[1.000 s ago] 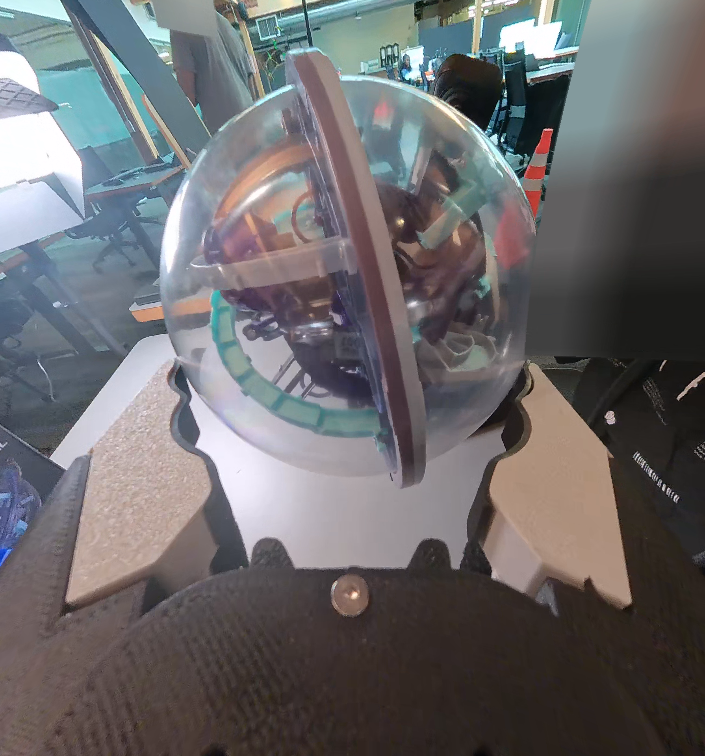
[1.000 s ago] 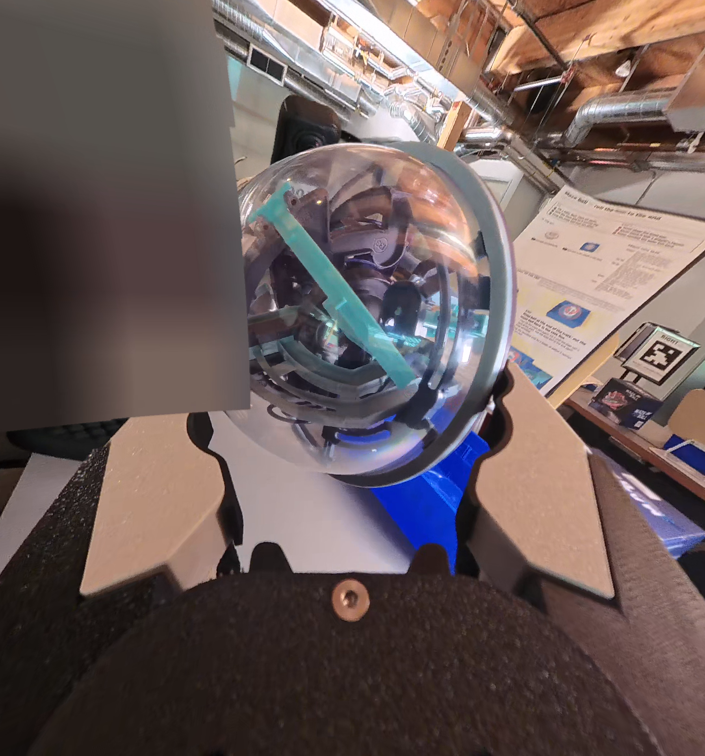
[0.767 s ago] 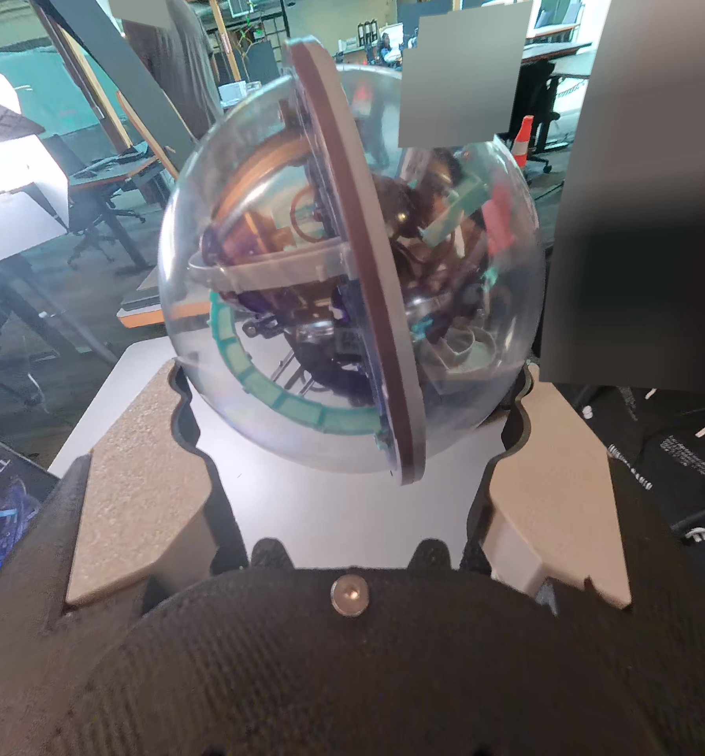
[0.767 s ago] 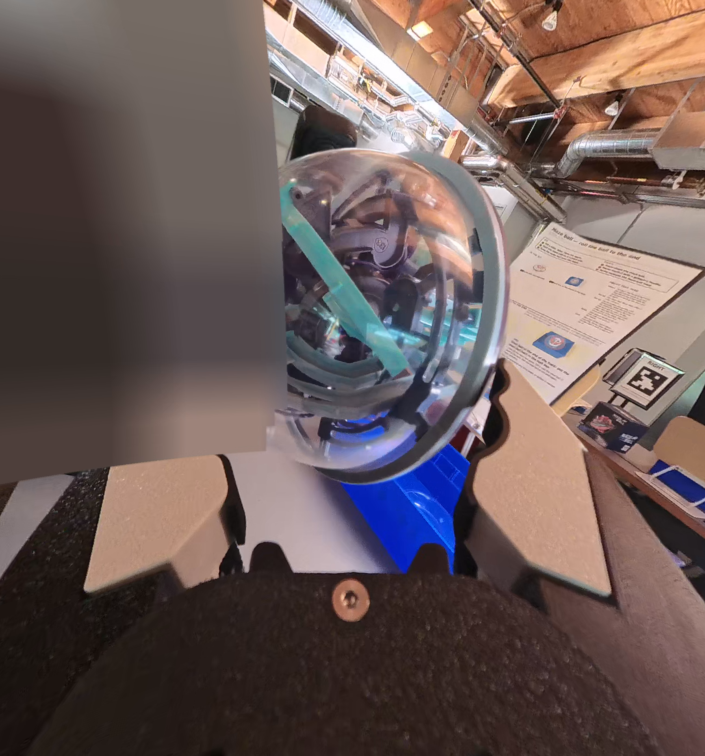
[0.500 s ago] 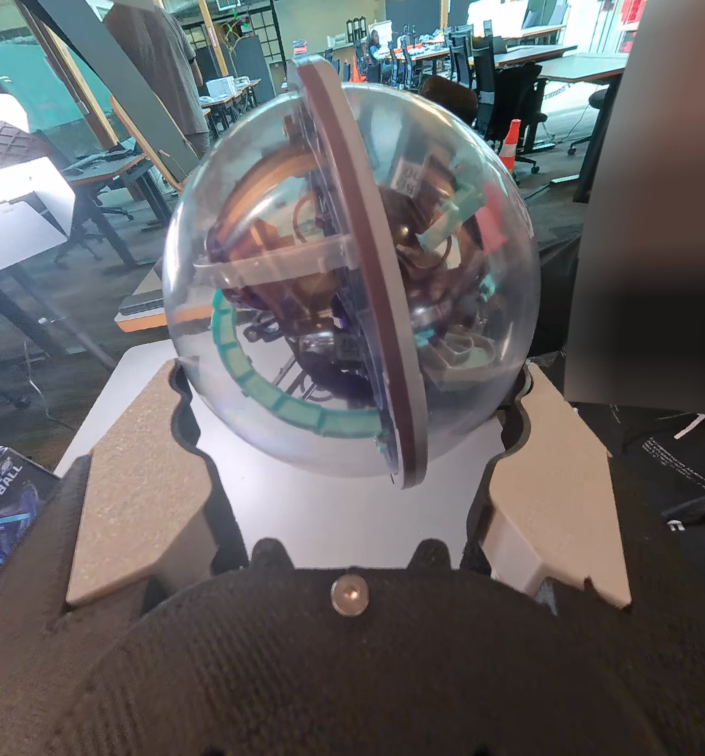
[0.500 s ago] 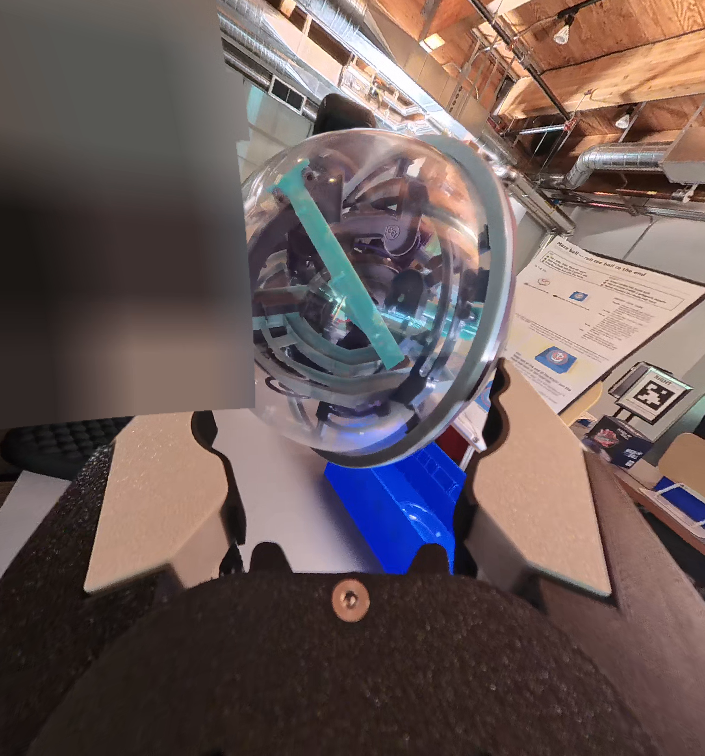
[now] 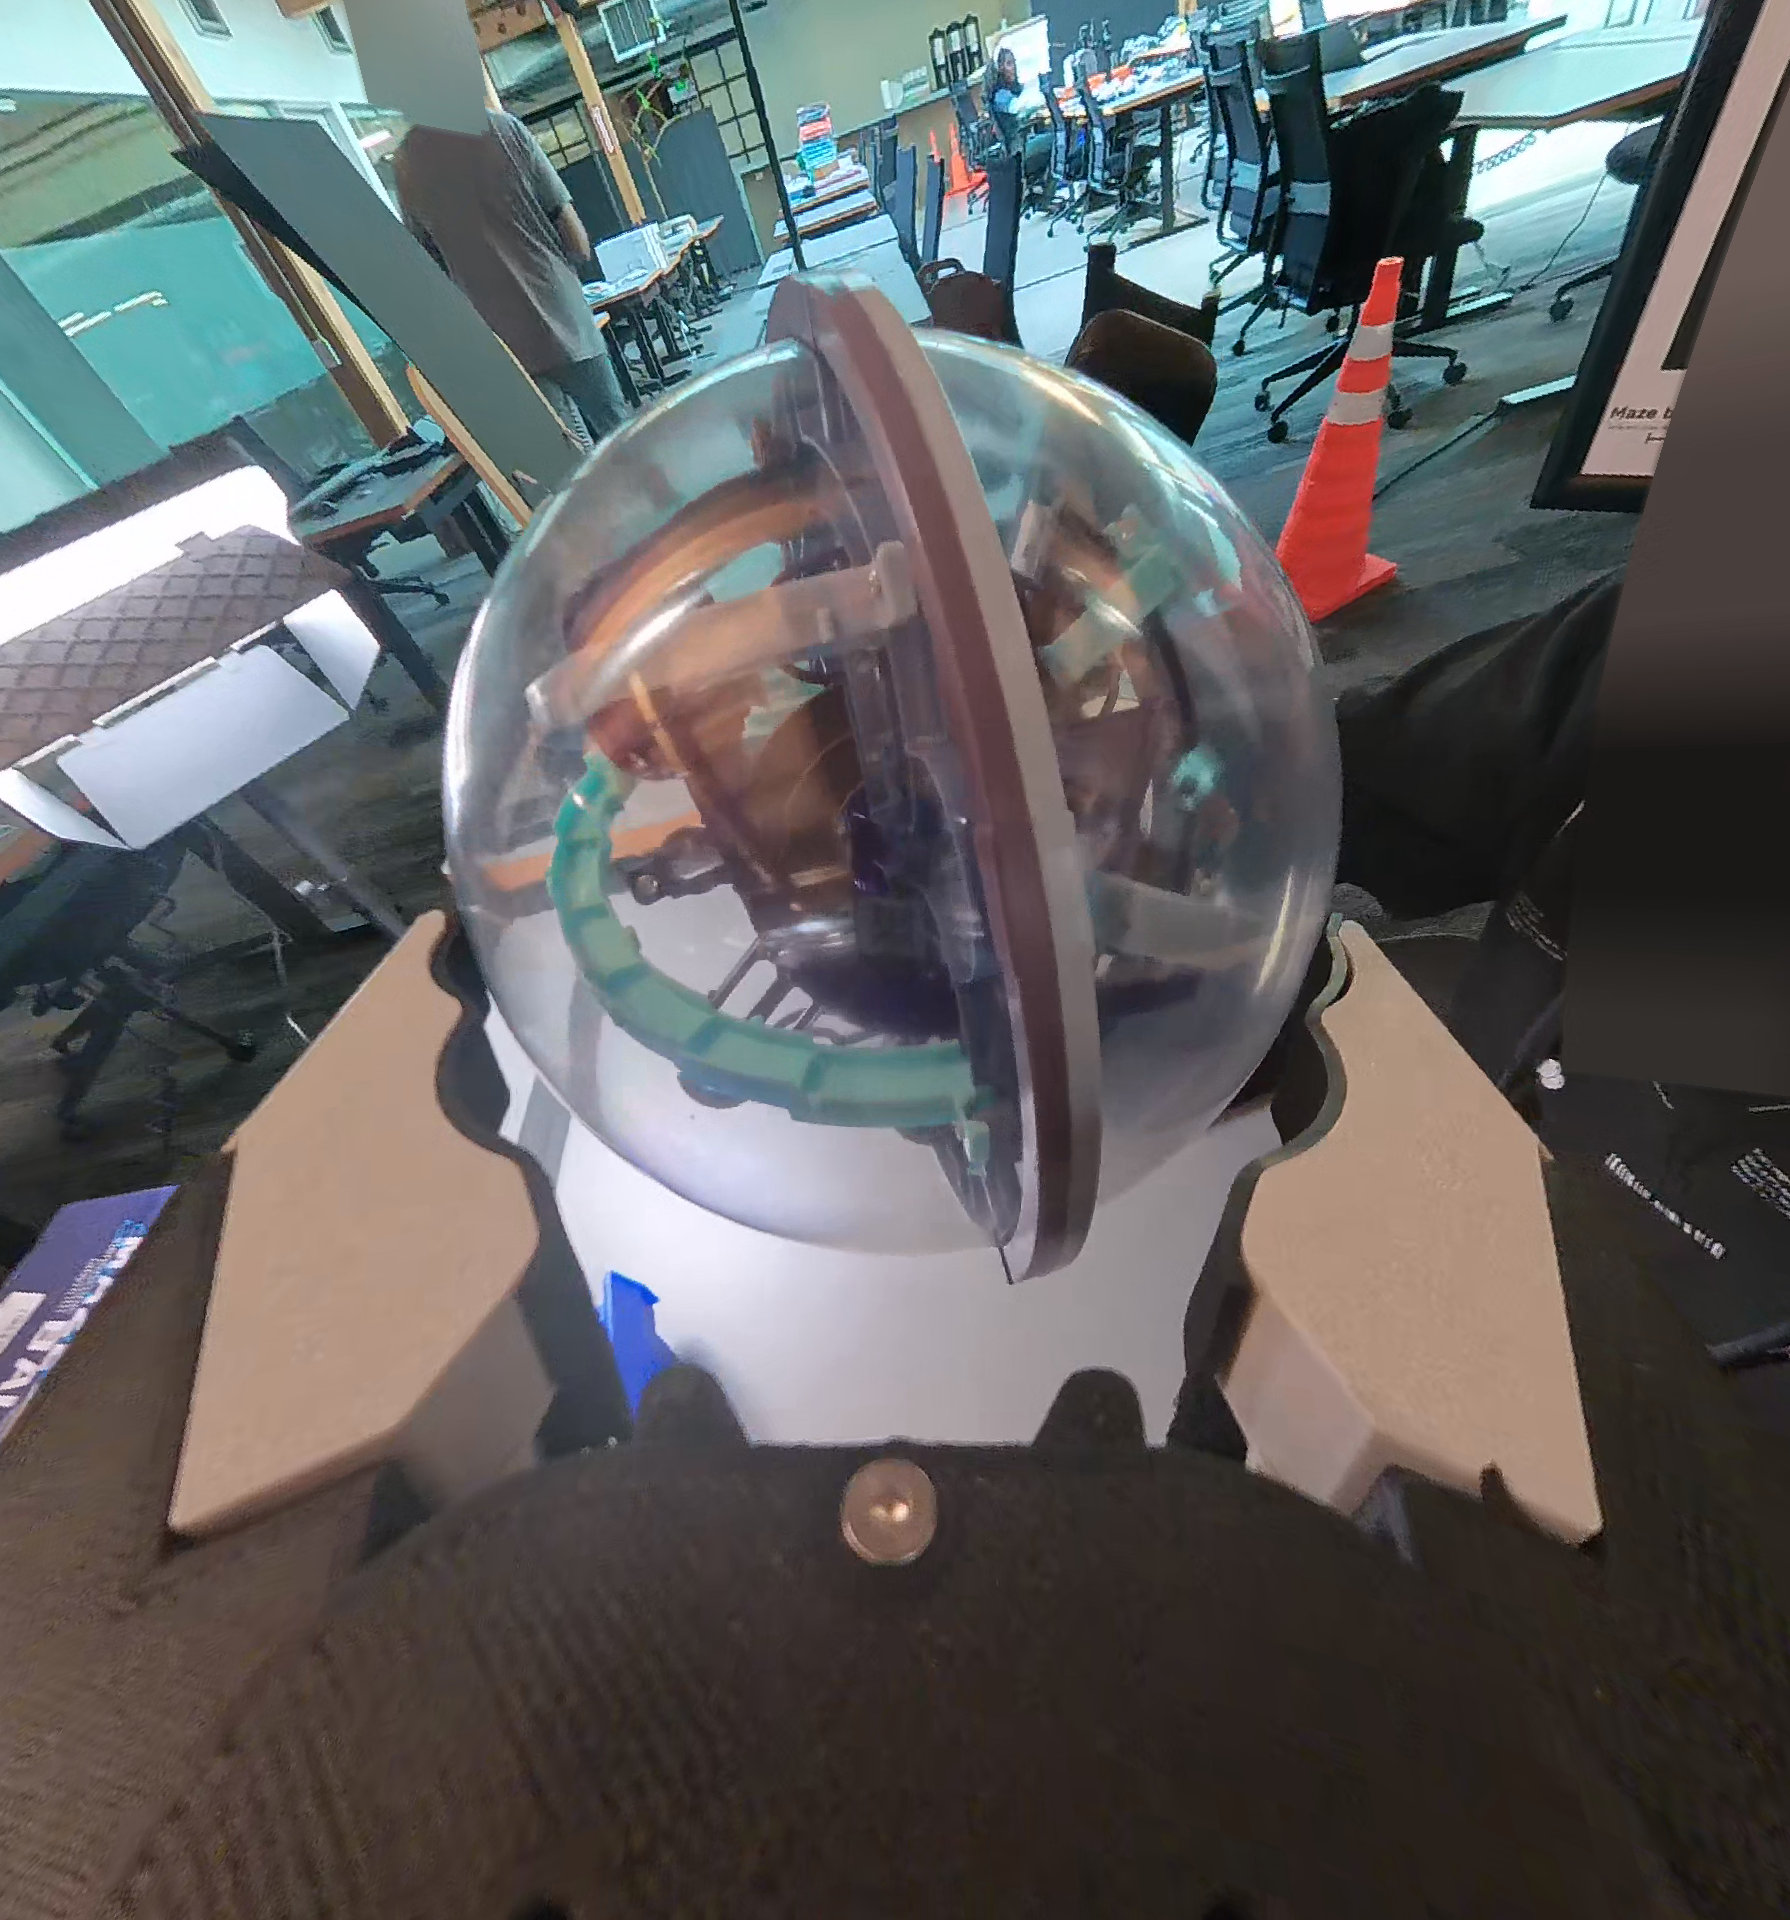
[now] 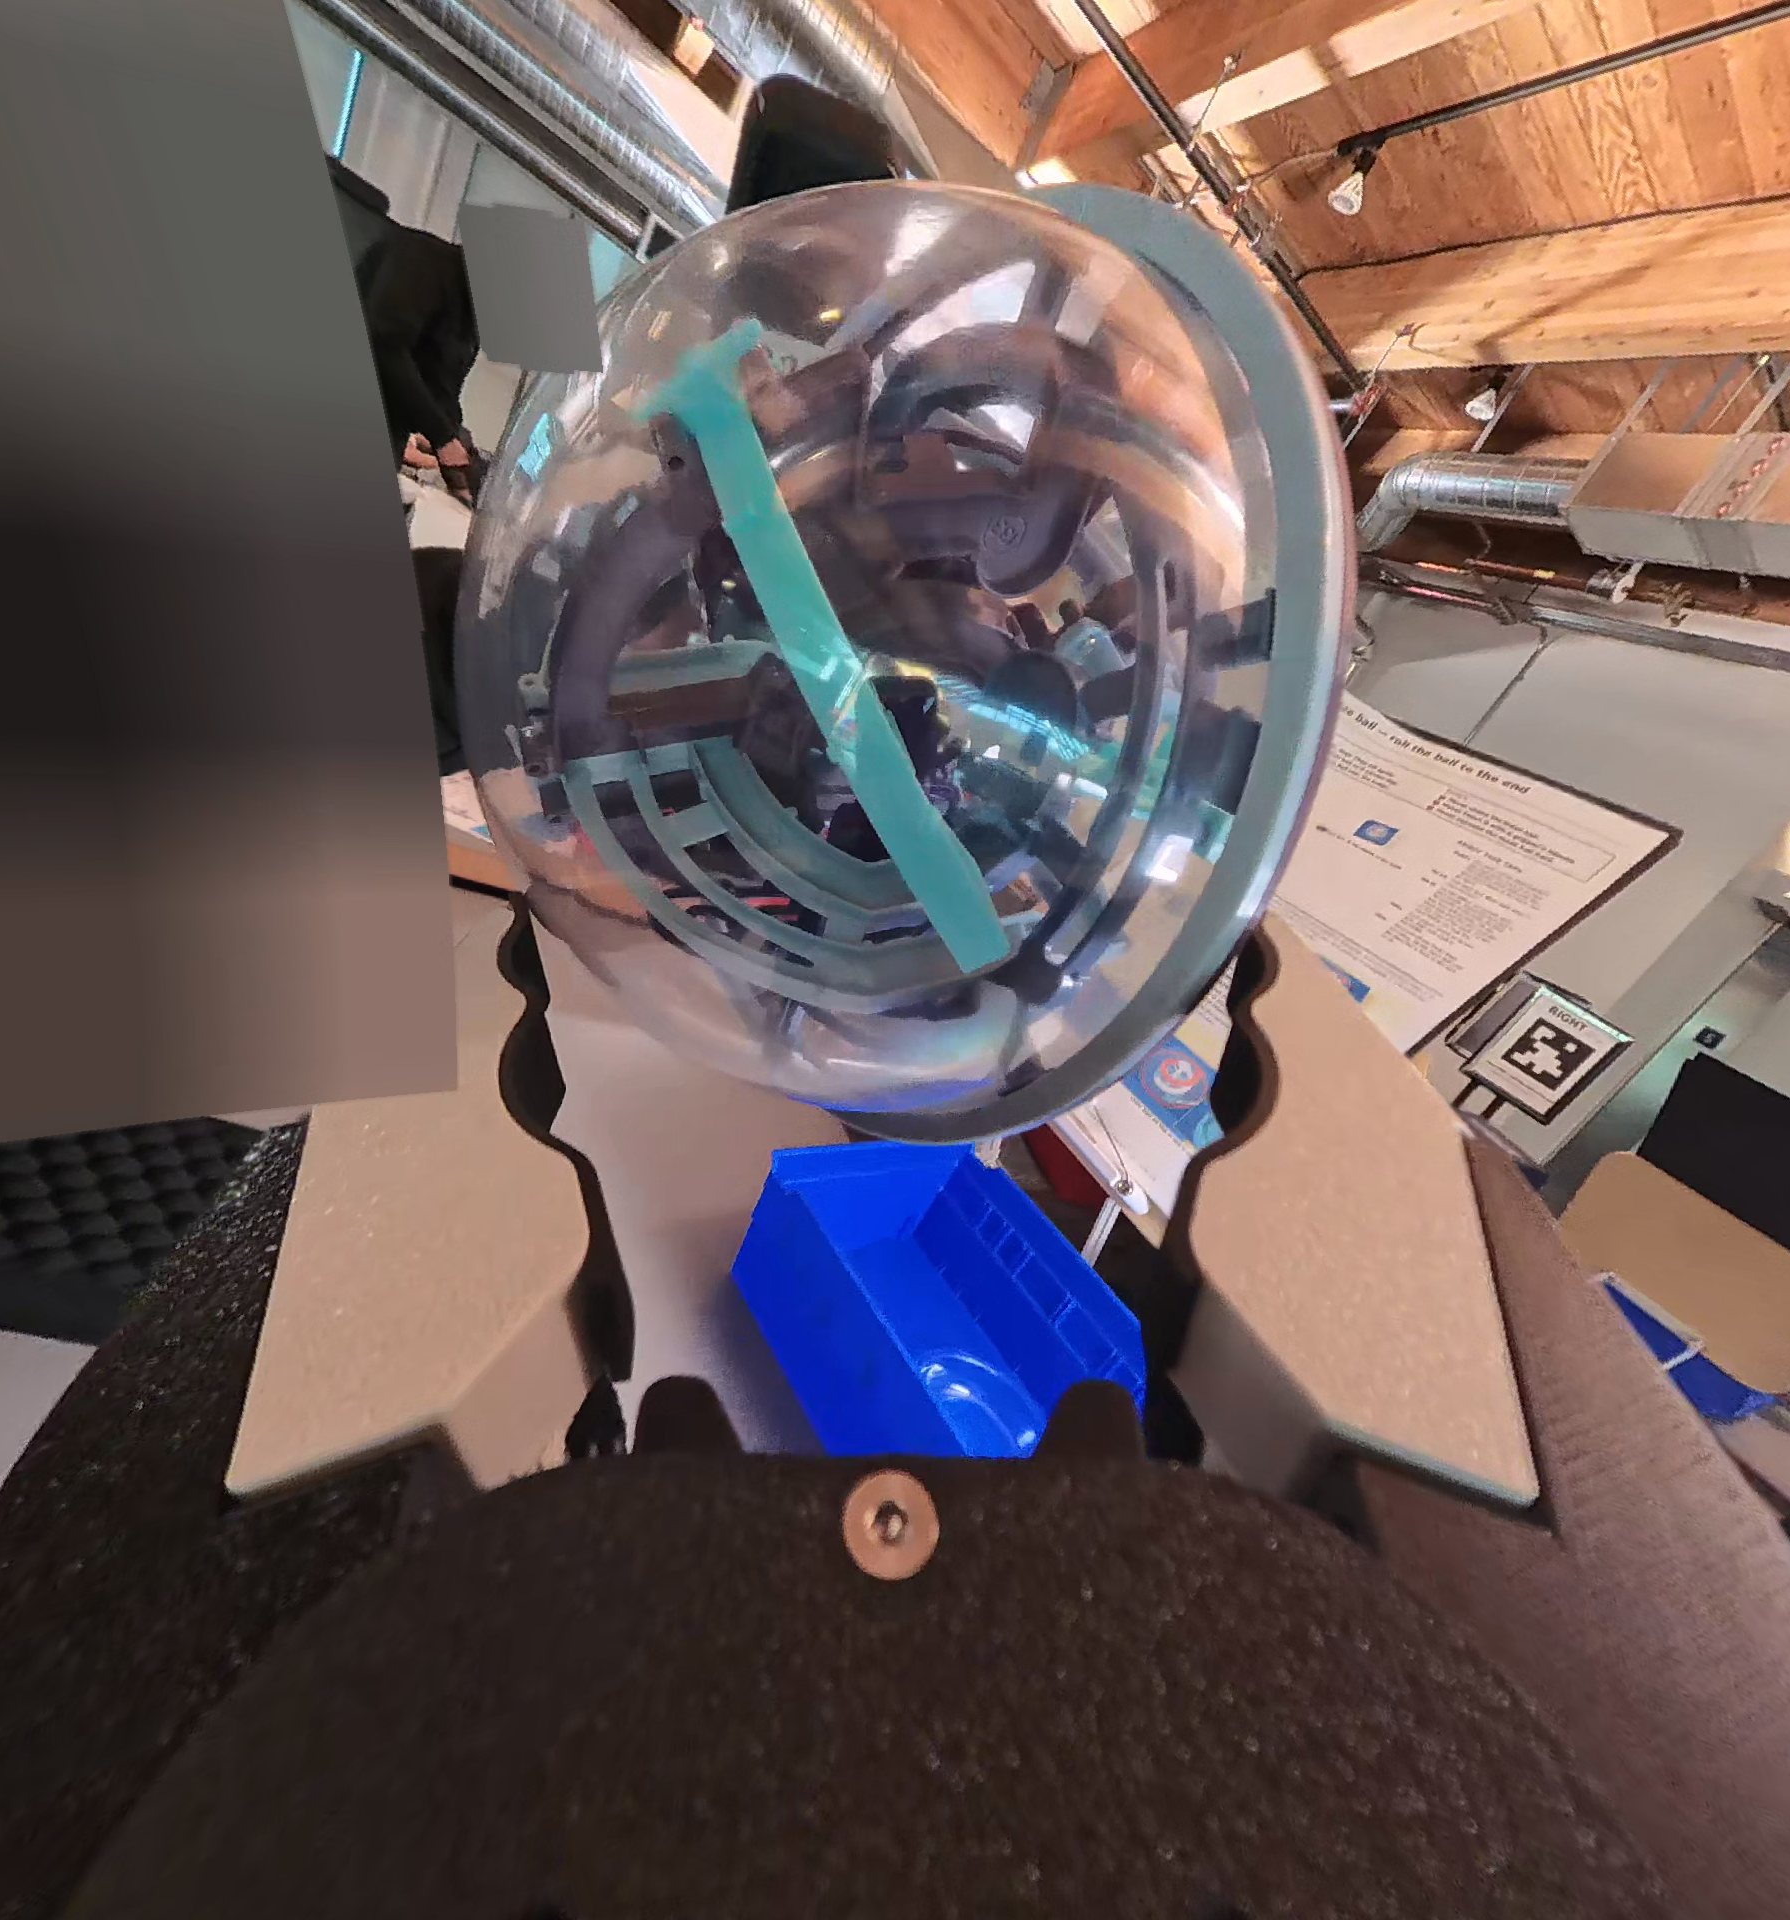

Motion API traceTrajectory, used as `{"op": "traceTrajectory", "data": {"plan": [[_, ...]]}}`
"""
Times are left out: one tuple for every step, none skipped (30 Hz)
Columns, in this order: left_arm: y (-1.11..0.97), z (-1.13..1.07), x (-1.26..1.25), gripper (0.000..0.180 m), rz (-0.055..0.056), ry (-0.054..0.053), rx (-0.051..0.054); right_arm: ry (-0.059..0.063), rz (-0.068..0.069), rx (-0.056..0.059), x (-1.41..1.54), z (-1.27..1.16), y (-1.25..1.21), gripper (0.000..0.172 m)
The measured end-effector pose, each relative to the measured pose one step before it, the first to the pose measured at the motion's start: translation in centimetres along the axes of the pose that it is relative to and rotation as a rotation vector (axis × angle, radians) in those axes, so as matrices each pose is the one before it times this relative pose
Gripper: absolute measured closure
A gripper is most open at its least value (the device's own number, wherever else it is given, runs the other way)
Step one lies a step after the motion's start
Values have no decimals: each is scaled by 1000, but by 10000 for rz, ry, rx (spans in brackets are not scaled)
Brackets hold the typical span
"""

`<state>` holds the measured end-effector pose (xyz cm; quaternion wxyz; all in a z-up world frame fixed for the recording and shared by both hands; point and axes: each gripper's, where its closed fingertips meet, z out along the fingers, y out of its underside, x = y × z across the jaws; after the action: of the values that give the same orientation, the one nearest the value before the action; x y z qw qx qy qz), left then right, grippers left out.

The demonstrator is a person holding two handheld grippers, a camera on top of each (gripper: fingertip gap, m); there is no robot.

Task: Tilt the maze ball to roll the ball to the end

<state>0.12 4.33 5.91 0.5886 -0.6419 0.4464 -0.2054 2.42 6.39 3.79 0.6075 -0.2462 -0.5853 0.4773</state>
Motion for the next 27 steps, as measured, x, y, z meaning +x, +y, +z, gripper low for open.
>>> {"op": "traceTrajectory", "data": {"plan": [[-357,-119,-77,31,100,-66,-1,-18,-65,47,167,142,-251,44],[-302,-119,-77,31,59,-44,1,-20,-52,42,144,120,-278,44],[-275,-122,-51,31,19,-27,38,-17,-29,23,107,106,-266,43],[-195,-111,-29,31,-8,-16,52,-15,-14,-3,65,102,-222,43],[-99,-98,9,31,-19,-3,46,-14,-13,-8,14,80,-167,43],[-64,-82,19,31,-29,-1,57,-11,9,0,-23,69,-115,43],[-14,-61,27,31,-60,-4,41,-7,52,9,-39,48,-46,43],[29,-33,-2,31,-103,0,16,-3,103,6,-46,51,30,43],[88,-24,-14,31,-154,14,-2,1,153,-3,-58,41,76,43],[137,-19,-11,31,-235,42,8,2,201,-11,-77,19,99,43],[190,-11,-8,31,-255,66,16,5,202,-28,-89,-5,100,43],[226,8,-11,31,-210,53,20,7,176,-84,-84,4,168,43],[222,13,-40,31,-190,42,18,5,160,-97,-70,-3,177,43],[181,6,-9,31,-182,53,29,-1,141,-20,-55,-17,81,43],[124,24,-15,31,-201,43,59,-6,156,7,-37,-17,52,43],[117,16,-26,31,-198,40,54,-7,157,-18,-34,-17,58,43],[155,12,-27,31,-191,47,29,-4,137,-42,-38,-15,75,43],[147,9,-14,31,-187,48,64,-2,128,-51,-36,-26,71,43],[157,39,-13,31,-187,46,87,-8,115,-56,-38,-32,87,42],[229,49,-19,31,-159,40,65,-22,86,-56,-32,-61,116,42],[313,64,-32,31,-155,26,27,-37,77,-60,-32,-60,180,42],[328,75,-38,31,-147,22,19,-45,77,-44,-27,-63,203,42],[347,69,-61,31,-144,15,19,-44,79,-41,-18,-62,243,42],[355,68,-85,31,-140,10,11,-40,76,-52,-18,-41,280,42],[347,76,-86,31,-113,6,15,-34,57,-52,-14,-51,304,42],[354,72,-89,31,-109,3,16,-29,54,-57,-11,-33,322,41],[376,77,-88,30,-115,11,12,-24,54,-57,-22,-51,335,41]]}}
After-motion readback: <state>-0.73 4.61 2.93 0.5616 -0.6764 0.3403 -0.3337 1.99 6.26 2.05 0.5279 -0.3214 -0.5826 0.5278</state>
